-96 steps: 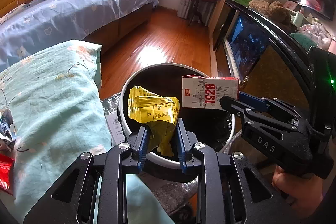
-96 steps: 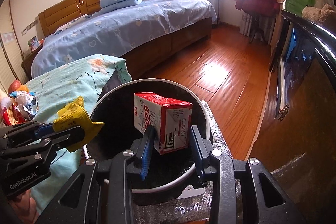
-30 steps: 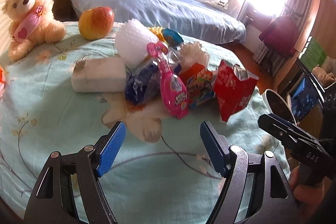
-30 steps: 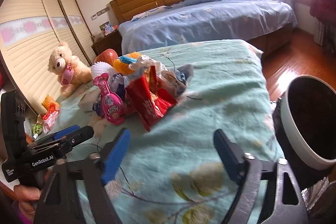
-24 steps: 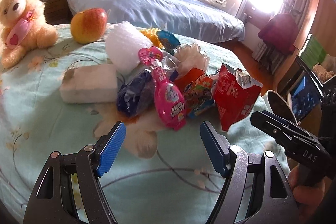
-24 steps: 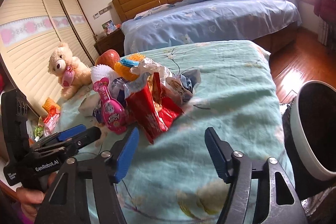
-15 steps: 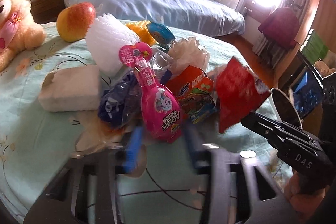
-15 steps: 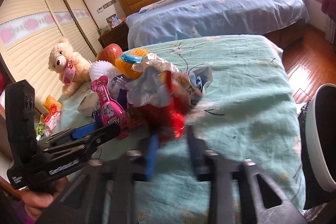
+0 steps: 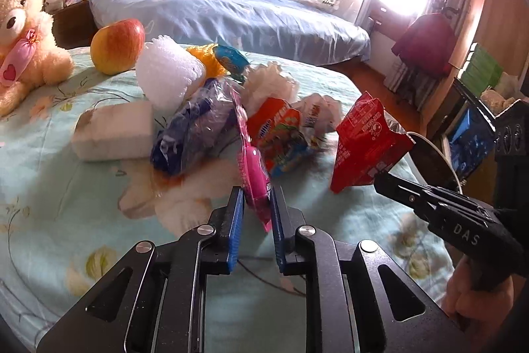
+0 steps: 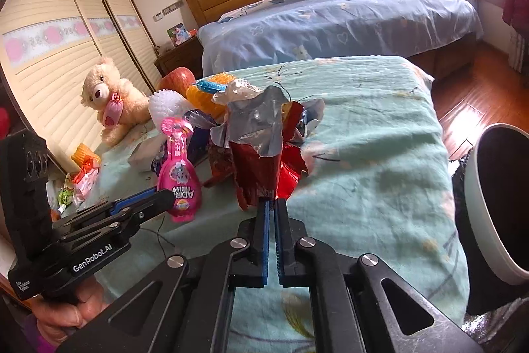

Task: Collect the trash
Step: 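Grasp the pink bottle with the left tool while the right tool grasps the red chip bag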

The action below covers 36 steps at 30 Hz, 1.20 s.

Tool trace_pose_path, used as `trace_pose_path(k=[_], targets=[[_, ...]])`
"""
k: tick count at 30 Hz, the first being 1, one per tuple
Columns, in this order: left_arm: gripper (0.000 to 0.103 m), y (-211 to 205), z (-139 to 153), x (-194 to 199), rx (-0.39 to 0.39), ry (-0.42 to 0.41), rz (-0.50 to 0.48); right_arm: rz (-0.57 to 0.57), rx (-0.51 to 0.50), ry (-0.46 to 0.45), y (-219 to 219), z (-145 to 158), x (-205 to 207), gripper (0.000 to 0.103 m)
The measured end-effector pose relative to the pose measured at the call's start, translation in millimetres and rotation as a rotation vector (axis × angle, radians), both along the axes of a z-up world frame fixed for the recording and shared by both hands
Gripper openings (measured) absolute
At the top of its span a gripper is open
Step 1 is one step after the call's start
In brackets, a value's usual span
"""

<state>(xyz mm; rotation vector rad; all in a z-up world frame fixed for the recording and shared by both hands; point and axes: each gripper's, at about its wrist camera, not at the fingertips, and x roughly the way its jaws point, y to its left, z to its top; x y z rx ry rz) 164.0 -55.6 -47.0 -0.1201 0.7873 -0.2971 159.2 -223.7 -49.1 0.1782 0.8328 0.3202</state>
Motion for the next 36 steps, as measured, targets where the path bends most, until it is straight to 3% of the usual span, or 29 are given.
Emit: trace_pose_path(k=[14, 16, 18, 20, 21, 24, 27, 33, 34, 35, 36], targets=[[0.013, -14, 4, -14, 0.004, -0.005, -0.047, -0.033, -0.009, 0.006, -20, 1, -27, 0.004], [0.014, -15, 2, -14, 0.014, 0.000, -0.045, -0.042, -0.003, 0.004, -21, 1, -28, 0.010], [0.014, -16, 1, -14, 0.020, 0.002, -0.043, -0.050, 0.004, 0.014, -22, 0, -26, 0.025], [0.015, -17, 1, -13, 0.029, 0.001, -0.044, -0.055, 0.017, 0.009, -22, 0, -24, 0.059], [0.015, -18, 1, -12, 0.039, -0.001, -0.043, -0.059, 0.013, 0.003, -21, 1, -23, 0.062], [0.020, -17, -2, -8, 0.058, 0.009, -0.032, -0.060, -0.003, 0.006, -17, 1, -15, 0.062], [0.040, -11, -8, -3, 0.045, 0.041, -0.015, -0.051, 0.001, 0.019, -12, -1, -3, 0.062], [0.040, -13, -20, 6, 0.056, 0.085, -0.020, -0.044, -0.031, 0.040, -2, -7, 19, 0.062], [0.038, -13, -21, 7, 0.059, 0.088, -0.020, -0.044, -0.044, 0.048, 0, -9, 22, 0.054], [0.038, -14, -20, 6, 0.060, 0.083, -0.020, -0.045, -0.049, 0.051, 0, -10, 23, 0.033], [0.037, -14, -19, 6, 0.055, 0.080, -0.024, -0.047, -0.052, 0.055, -1, -12, 24, 0.027]])
